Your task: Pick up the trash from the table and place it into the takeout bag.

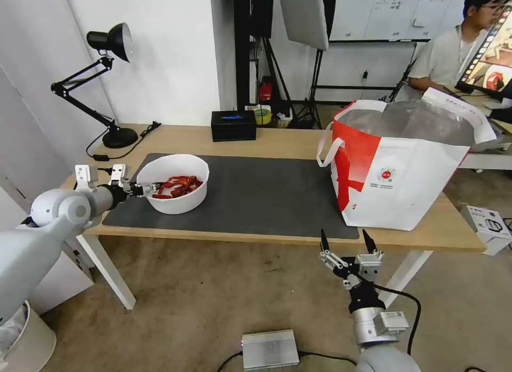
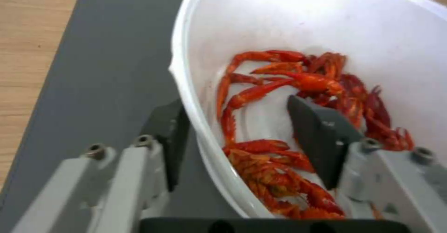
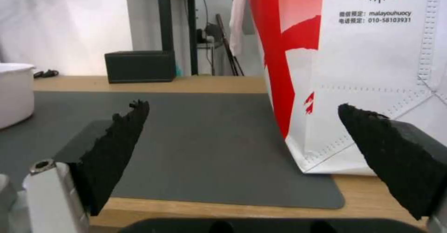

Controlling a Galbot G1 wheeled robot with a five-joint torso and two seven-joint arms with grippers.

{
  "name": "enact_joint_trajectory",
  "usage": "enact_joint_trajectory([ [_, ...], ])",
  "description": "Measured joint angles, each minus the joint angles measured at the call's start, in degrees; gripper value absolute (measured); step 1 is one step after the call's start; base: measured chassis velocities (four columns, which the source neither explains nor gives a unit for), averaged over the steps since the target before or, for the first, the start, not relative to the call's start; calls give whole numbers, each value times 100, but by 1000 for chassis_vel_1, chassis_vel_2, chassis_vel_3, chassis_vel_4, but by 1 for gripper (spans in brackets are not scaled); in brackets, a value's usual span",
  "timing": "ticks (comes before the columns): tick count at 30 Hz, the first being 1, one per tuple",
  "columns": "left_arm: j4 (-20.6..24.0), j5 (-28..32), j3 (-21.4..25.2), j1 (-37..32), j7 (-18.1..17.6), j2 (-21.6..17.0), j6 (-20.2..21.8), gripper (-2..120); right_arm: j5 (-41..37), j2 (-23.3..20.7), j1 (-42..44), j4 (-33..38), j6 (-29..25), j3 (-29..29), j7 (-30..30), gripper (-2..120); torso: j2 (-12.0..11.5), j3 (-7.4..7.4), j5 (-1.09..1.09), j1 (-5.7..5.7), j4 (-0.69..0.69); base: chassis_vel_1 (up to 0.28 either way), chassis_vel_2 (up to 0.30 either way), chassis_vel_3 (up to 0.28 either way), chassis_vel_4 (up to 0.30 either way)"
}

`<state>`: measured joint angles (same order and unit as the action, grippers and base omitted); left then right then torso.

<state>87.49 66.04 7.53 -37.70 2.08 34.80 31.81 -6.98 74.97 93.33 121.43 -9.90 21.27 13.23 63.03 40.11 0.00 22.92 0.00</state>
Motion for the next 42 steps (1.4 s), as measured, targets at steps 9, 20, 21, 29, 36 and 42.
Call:
enact_joint_trajectory([
  [9, 52, 0, 21, -42, -3, -10, 0, 23, 0, 0, 0, 0, 0, 0, 0, 100, 0, 0, 0, -1, 0, 0, 0, 0, 0],
  [20, 128, 1, 69, -91, -23, -30, -5, 0, 0, 0, 0, 0, 0, 0, 0, 100, 0, 0, 0, -1, 0, 0, 0, 0, 0],
  [21, 146, 2, 80, -103, -34, -29, -7, 0, 0, 0, 0, 0, 0, 0, 0, 100, 0, 0, 0, -1, 0, 0, 0, 0, 0],
  [29, 339, 108, 267, -252, -123, -37, -19, 0, 0, 0, 0, 0, 0, 0, 0, 100, 0, 0, -1, -1, 0, 0, 0, 0, 0],
  [36, 658, 319, 495, -475, -251, -14, -171, 0, 0, 0, 0, 0, 0, 0, 0, 100, 0, 0, 0, -1, 0, 0, 0, 0, 0],
  [42, 922, 434, 544, -536, -325, 39, -307, 0, 0, 0, 0, 0, 0, 0, 0, 100, 0, 0, 0, -1, 1, 0, 0, 0, 0],
])
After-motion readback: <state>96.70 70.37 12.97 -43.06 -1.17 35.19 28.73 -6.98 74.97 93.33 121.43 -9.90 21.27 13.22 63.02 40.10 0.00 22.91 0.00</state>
